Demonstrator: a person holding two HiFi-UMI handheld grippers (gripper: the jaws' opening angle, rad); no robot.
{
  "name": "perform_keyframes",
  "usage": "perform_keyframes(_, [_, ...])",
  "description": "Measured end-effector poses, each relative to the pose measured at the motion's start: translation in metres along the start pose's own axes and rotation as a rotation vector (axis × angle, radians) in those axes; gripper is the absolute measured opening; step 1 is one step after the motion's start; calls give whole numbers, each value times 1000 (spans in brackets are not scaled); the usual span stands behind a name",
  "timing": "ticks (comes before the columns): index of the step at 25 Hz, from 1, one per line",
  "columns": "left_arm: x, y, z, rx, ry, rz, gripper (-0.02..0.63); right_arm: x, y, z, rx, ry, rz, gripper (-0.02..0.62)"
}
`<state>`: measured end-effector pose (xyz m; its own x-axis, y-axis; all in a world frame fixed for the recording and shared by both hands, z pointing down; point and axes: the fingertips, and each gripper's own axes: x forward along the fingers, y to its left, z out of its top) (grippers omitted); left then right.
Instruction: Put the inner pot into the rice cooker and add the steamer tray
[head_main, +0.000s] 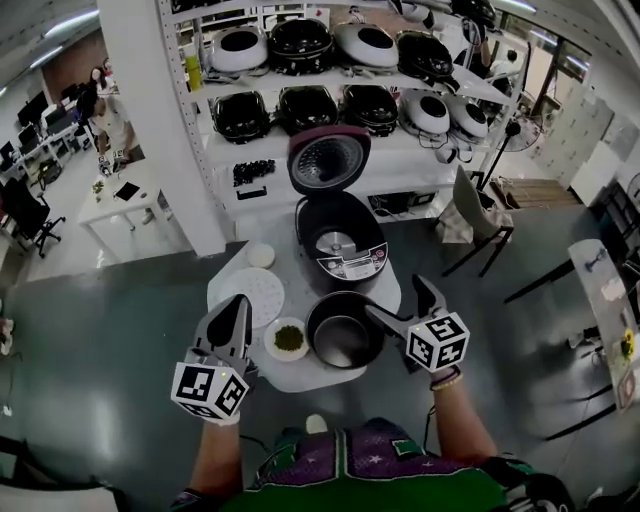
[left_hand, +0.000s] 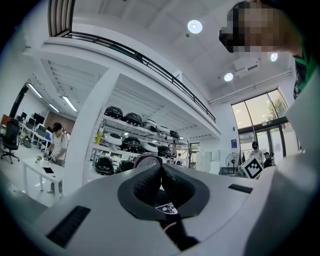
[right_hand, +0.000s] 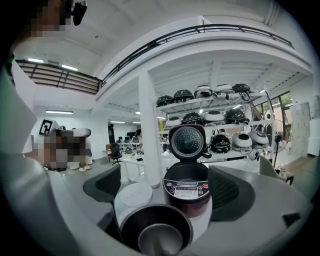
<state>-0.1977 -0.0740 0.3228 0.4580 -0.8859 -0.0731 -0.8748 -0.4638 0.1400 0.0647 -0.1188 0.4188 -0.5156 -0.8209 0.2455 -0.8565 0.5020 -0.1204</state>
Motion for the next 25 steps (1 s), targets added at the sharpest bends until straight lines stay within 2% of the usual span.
perform_keyframes(10, [6, 15, -23, -9, 47, 4, 21, 33, -13, -94, 31, 185, -33, 534])
perform_keyframes(19, [25, 17, -53, -15, 99, 20, 21, 71, -51, -181, 61, 351, -50, 534])
perform_keyframes(25, [42, 22, -66, -18, 131, 42, 21, 95, -76, -223, 92, 438, -61, 525])
